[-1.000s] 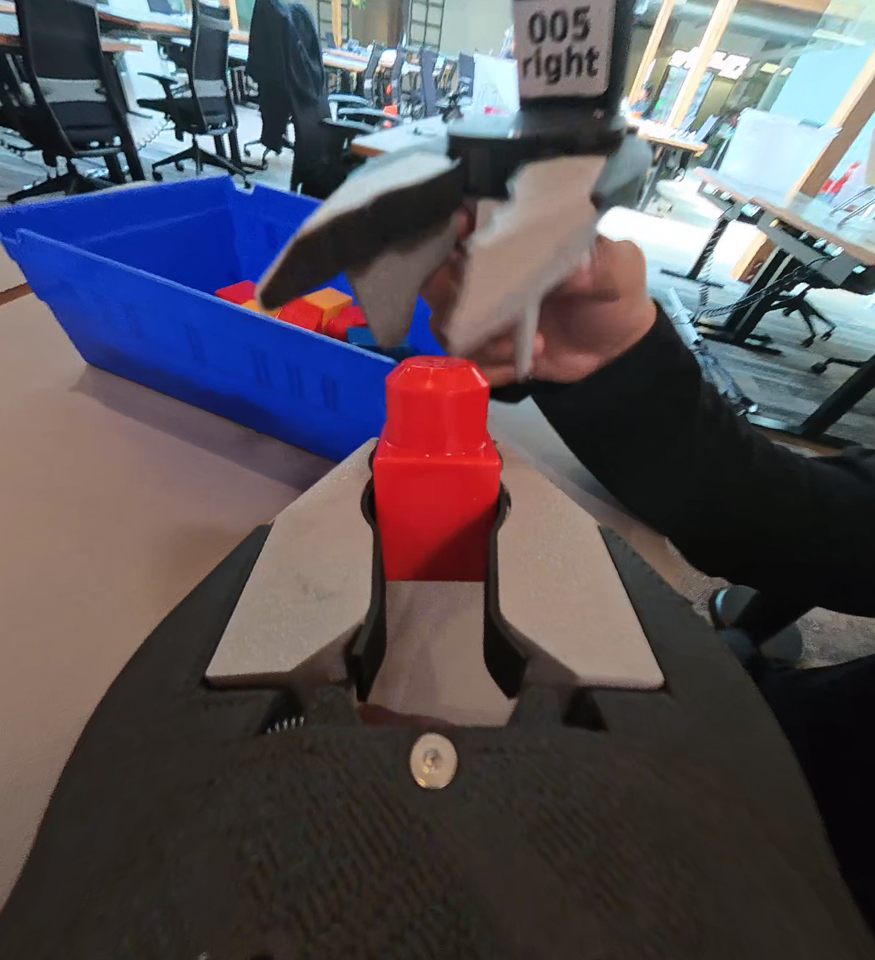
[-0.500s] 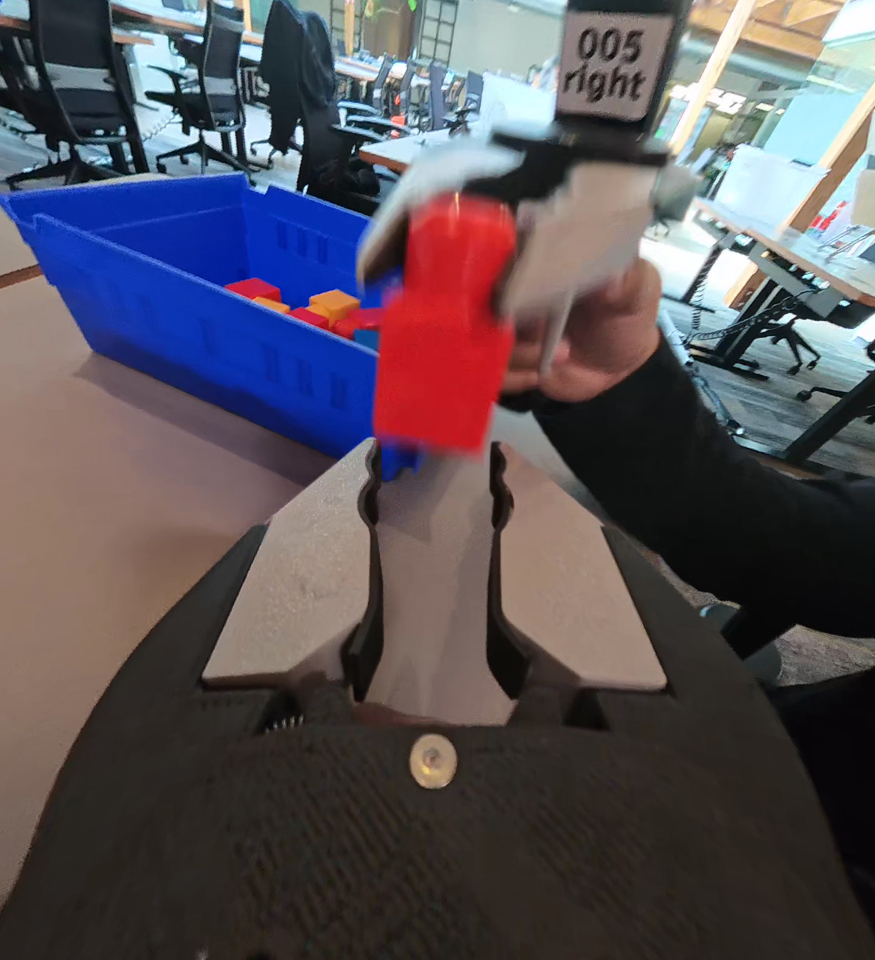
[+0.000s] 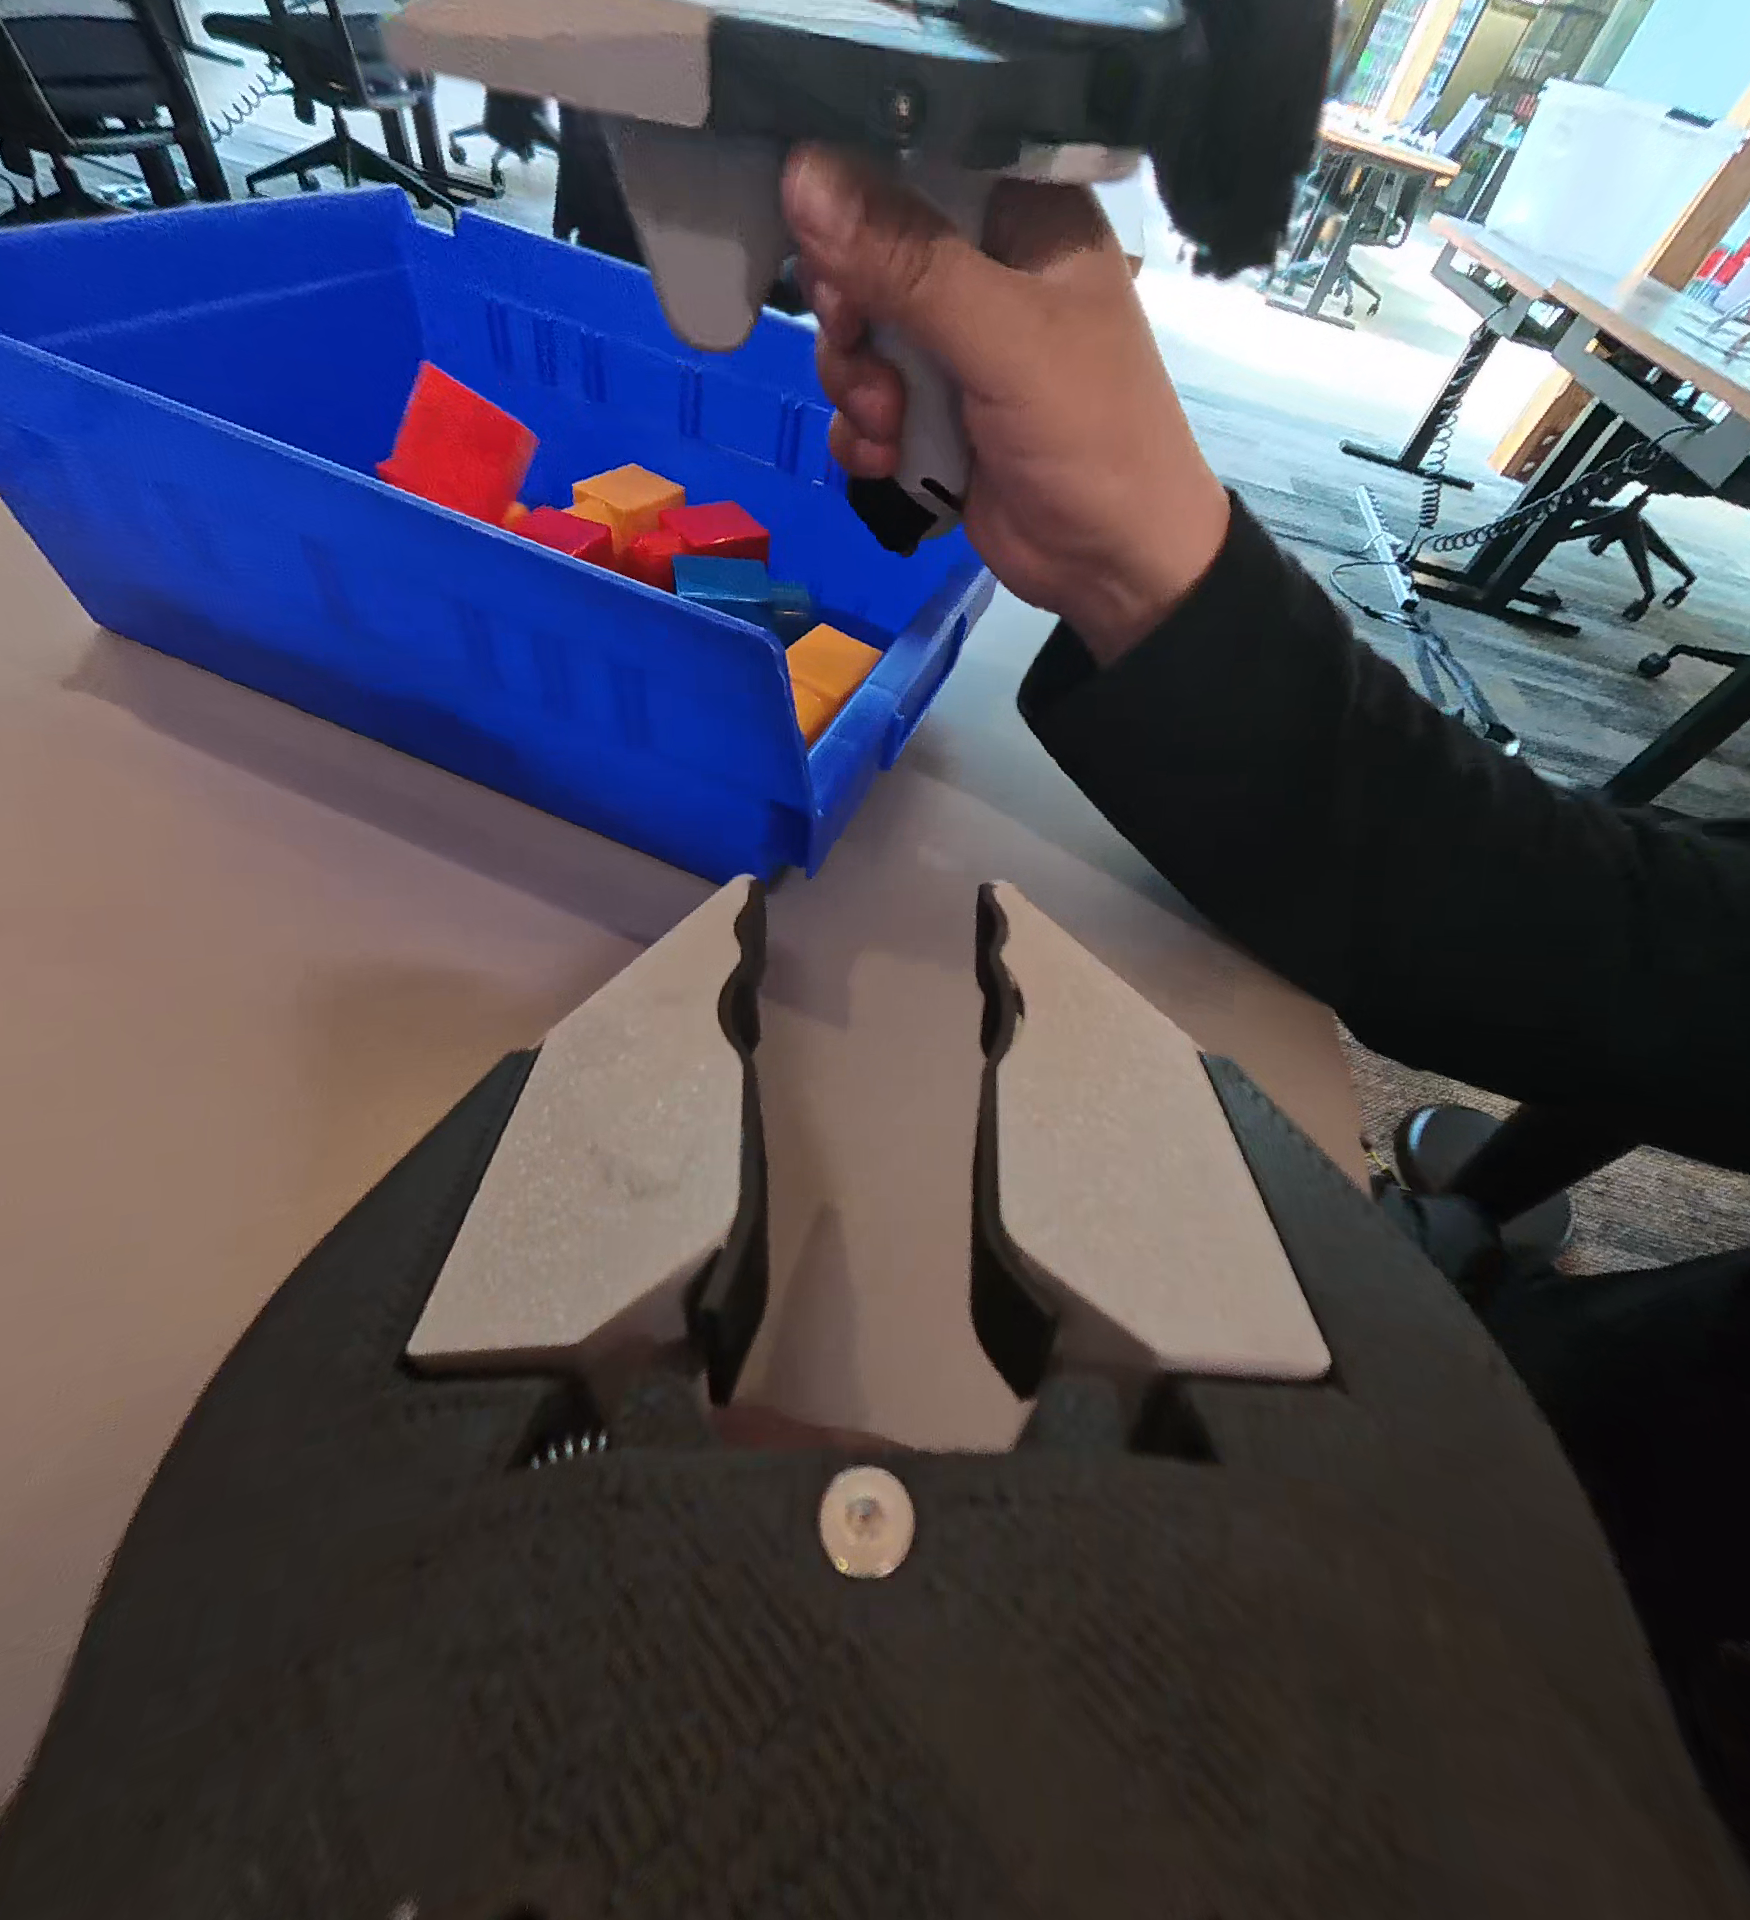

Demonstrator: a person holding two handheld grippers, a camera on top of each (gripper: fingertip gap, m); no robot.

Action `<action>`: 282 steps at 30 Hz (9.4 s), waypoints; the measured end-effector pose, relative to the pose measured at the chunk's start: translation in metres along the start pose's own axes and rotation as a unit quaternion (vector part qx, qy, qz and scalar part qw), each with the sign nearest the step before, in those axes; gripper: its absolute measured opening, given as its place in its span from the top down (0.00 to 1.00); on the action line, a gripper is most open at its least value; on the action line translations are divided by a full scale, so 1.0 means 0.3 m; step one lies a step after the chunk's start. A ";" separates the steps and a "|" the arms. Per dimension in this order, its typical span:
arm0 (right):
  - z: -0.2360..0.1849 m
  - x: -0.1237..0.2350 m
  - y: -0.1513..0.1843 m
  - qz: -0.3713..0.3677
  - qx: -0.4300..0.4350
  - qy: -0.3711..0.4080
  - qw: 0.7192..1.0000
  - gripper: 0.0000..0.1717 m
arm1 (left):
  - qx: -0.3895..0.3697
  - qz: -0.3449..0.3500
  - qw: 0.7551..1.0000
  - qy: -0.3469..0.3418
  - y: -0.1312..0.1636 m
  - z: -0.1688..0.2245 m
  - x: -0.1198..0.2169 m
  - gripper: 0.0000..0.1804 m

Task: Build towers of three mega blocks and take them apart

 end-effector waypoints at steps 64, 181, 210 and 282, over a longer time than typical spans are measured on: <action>-0.150 0.048 -0.046 0.068 -0.083 -0.185 0.977 0.69 | -0.443 -0.283 0.601 -0.602 0.118 -0.600 0.880 1.00; -0.599 0.091 0.005 -0.061 -0.023 -0.554 0.830 0.78 | -0.064 0.080 0.992 -0.078 -0.049 0.000 0.047 0.82; -0.617 0.116 -0.011 -0.045 -0.036 -0.588 0.807 0.77 | -0.032 0.049 0.998 -0.003 -0.020 0.043 0.031 0.81; -0.067 0.040 0.042 -0.074 -0.013 -0.151 0.986 0.73 | 0.099 -0.333 0.807 -0.478 0.282 -0.812 0.718 0.69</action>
Point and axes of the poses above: each gripper's, where its closed fingertips meet, x back along the fingers, y out of its underside, z = x × y across the jaws, the point moved 5 cm from there along x, back along the fingers, and after that the axes turned 10 degrees about -y, right-handed, at the moved point
